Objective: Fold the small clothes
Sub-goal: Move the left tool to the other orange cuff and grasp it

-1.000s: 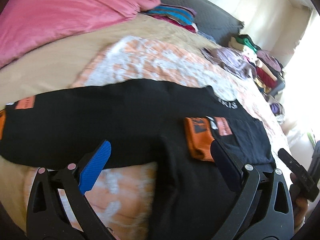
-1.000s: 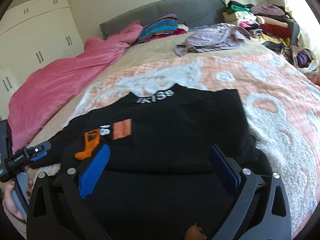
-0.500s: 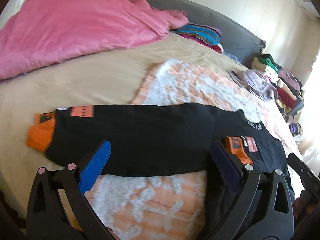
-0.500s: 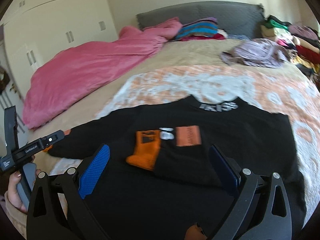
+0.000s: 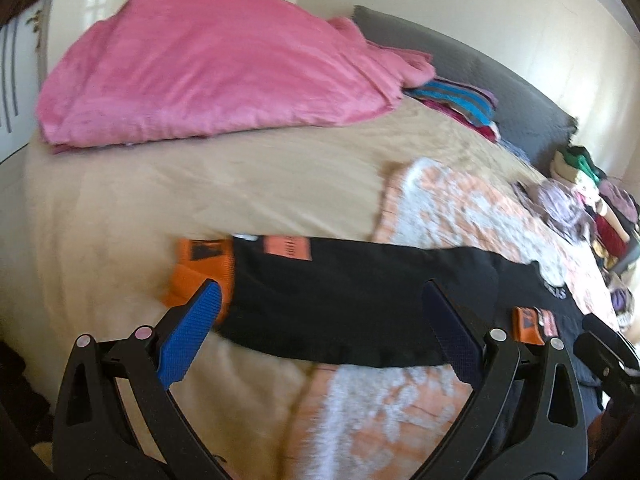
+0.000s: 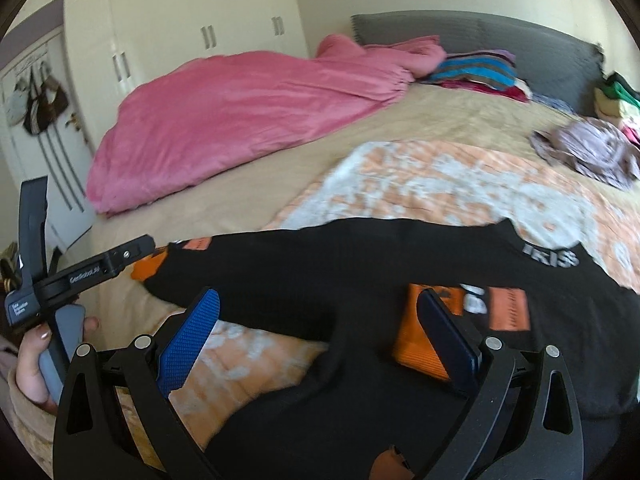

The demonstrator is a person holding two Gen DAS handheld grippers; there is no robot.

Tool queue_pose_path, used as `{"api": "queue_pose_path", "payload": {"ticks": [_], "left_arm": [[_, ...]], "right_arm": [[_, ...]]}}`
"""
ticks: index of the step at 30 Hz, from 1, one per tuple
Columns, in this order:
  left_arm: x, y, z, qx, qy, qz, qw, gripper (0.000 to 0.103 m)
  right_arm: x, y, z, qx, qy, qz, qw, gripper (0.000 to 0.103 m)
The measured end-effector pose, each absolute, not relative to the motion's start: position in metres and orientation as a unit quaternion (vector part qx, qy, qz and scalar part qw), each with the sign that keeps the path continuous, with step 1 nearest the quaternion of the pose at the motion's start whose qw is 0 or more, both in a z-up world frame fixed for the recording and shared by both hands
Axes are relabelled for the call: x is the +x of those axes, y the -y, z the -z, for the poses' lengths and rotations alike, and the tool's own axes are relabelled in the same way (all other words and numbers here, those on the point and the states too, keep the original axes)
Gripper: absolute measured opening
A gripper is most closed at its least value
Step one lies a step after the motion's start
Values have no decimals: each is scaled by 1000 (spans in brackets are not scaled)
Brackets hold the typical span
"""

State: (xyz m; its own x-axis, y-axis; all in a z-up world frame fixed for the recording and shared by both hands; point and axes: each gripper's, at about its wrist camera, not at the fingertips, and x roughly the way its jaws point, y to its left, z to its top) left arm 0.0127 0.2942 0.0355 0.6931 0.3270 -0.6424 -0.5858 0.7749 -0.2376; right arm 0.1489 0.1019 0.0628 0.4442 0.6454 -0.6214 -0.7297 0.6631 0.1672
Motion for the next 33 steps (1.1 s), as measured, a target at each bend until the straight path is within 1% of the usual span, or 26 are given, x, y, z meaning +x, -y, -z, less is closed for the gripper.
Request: {"api": "queue_pose_path", "payload": {"ticks": [11, 18, 26, 29, 32, 33], "left_arm": [[-22, -341, -30, -278, -285, -295, 869, 93], [-32, -365, -19, -307, -287, -323, 848, 93], [-31, -398, 15, -382, -310, -312, 813, 93], [-23, -404, 26, -393, -320, -302, 807, 93], [-16, -402, 27, -382, -327, -295, 813, 79], [-13, -400, 26, -376, -327, -291, 816, 68]], "right_arm": [[126, -172, -63, -103, -330, -456, 820, 98], [119, -203, -50, -116, -341, -475, 803, 98], [126, -211, -37, -100, -368, -471, 796, 98], [129, -207, -33, -88, -372, -467, 797, 98], [134, -198, -29, -70, -380, -462, 799, 98], [135, -196, -28, -66, -381, -460, 799, 98]]}}
